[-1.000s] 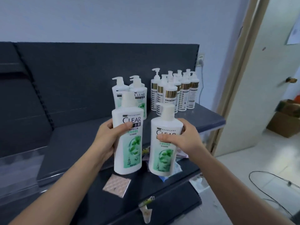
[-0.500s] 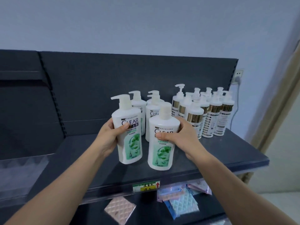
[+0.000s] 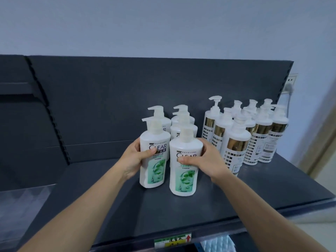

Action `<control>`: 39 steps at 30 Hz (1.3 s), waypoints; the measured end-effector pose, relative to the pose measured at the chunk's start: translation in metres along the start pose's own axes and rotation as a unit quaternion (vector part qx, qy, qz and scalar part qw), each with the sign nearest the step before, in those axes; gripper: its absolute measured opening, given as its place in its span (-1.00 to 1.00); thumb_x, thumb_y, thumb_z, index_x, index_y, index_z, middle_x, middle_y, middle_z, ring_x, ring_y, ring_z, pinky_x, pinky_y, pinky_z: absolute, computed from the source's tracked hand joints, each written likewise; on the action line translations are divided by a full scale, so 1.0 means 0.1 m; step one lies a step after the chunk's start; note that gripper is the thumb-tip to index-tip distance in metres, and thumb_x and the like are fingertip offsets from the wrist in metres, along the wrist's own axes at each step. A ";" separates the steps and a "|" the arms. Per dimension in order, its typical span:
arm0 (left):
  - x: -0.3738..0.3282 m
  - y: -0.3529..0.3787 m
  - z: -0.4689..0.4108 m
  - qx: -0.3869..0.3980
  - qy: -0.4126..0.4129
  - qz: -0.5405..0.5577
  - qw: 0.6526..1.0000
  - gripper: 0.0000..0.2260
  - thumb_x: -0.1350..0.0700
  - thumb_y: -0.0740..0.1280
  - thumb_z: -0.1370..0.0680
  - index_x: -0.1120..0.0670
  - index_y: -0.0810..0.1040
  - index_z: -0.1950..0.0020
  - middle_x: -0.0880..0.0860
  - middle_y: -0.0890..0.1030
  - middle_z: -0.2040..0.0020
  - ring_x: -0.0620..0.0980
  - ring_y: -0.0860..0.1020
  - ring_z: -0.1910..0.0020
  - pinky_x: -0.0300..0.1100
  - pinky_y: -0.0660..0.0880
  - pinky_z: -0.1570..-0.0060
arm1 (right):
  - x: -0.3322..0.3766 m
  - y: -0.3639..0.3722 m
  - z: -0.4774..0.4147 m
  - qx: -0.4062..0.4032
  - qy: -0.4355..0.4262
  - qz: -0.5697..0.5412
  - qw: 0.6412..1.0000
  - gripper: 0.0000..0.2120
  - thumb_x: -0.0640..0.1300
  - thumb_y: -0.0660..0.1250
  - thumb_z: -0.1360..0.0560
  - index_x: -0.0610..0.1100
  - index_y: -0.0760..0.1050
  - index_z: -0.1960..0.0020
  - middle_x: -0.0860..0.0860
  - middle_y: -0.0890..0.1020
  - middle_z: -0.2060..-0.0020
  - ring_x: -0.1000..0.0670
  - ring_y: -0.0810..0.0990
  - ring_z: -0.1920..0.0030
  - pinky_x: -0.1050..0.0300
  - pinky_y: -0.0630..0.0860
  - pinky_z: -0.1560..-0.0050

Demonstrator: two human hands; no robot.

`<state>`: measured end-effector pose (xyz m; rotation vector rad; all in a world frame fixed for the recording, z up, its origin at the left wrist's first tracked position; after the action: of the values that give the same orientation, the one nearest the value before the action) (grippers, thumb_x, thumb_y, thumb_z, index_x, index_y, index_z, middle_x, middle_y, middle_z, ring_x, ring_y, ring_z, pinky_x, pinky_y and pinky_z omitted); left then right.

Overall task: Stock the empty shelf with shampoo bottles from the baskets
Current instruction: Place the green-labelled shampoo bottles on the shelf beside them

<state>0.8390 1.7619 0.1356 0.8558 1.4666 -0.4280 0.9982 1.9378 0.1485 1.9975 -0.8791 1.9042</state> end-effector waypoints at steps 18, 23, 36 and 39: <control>0.09 -0.22 -0.36 -0.032 0.022 -0.301 0.953 -0.48 0.24 0.60 -0.29 0.00 0.54 -0.18 -0.01 0.68 -0.05 -0.05 0.61 -0.08 -0.09 0.54 -0.10 | -0.19 0.00 -0.20 -0.025 -0.040 0.081 0.996 -0.37 -0.08 0.69 -0.18 0.17 0.39 -0.08 0.12 0.66 0.01 0.13 0.65 -0.03 0.06 0.60 -0.06; 0.12 -0.19 -0.41 -0.053 0.022 -0.315 0.947 -0.54 0.25 0.56 -0.34 0.01 0.54 -0.19 -0.05 0.67 -0.07 -0.06 0.61 -0.11 -0.01 0.52 -0.18 | -0.16 -0.01 -0.23 -0.017 -0.030 0.098 0.995 -0.37 -0.13 0.67 -0.21 0.15 0.37 -0.08 0.19 0.63 0.03 0.23 0.59 0.01 0.23 0.52 0.05; 0.26 0.05 -0.11 -0.133 -0.044 -0.535 0.833 -0.55 0.04 0.47 -0.44 0.07 0.43 -0.26 0.03 0.54 -0.20 0.03 0.50 -0.19 -0.09 0.45 -0.07 | -0.30 -0.02 -0.10 -0.011 -0.010 0.160 0.987 -0.35 -0.04 0.61 -0.30 -0.04 0.37 -0.28 0.11 0.61 -0.15 0.08 0.58 -0.15 0.05 0.52 -0.19; 0.33 0.12 0.08 -0.096 -0.085 -0.598 0.791 -0.53 -0.01 0.45 -0.45 0.09 0.42 -0.29 0.08 0.49 -0.23 0.06 0.44 -0.22 -0.12 0.41 -0.06 | -0.36 -0.05 0.00 0.002 0.005 0.228 0.974 -0.28 0.01 0.59 -0.31 -0.07 0.34 -0.35 0.01 0.57 -0.25 -0.04 0.56 -0.25 -0.09 0.51 -0.26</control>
<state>0.8564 1.7716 0.1058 -0.4030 1.6969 -1.2215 1.0023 1.9510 0.1151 1.9053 -1.4323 2.1355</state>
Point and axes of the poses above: each hand's wrist, its own z-axis away from the middle knuckle, its own y-axis out of the palm, x = y × z, the point moved 1 cm from there along -z, towards the middle knuckle
